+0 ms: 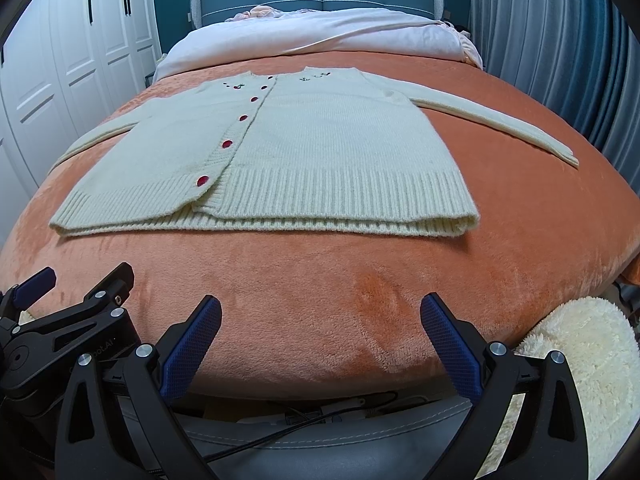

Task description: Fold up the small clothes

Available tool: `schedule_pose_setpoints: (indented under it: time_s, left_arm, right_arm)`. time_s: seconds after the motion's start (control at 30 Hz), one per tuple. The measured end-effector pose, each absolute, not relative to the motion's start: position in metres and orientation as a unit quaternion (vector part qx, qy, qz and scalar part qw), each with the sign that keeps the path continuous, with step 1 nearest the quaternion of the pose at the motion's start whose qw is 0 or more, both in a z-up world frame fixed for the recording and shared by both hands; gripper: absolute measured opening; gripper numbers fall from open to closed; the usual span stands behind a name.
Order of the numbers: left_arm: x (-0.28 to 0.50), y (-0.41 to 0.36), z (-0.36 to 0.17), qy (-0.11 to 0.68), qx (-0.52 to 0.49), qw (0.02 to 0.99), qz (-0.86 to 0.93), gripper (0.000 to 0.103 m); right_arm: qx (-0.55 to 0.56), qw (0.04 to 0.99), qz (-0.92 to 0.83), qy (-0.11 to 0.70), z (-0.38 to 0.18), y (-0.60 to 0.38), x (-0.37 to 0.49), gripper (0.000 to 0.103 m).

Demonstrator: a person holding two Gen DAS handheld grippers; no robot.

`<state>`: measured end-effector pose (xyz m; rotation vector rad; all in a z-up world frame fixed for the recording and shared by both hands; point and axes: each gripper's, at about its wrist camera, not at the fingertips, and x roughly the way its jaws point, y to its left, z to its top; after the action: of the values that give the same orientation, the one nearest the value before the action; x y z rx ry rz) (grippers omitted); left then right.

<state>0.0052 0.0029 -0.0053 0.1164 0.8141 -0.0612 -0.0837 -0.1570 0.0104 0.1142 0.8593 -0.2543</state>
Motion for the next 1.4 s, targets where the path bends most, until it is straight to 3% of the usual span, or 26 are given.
schedule_pose_setpoints:
  time_s: [1.4]
  left_arm:
    - [0.01, 0.004, -0.016, 0.406, 0.053, 0.912, -0.022, 0.098]
  right_arm:
    - [0.067, 0.894, -0.123, 0.425, 0.001, -0.158, -0.08, 0.098]
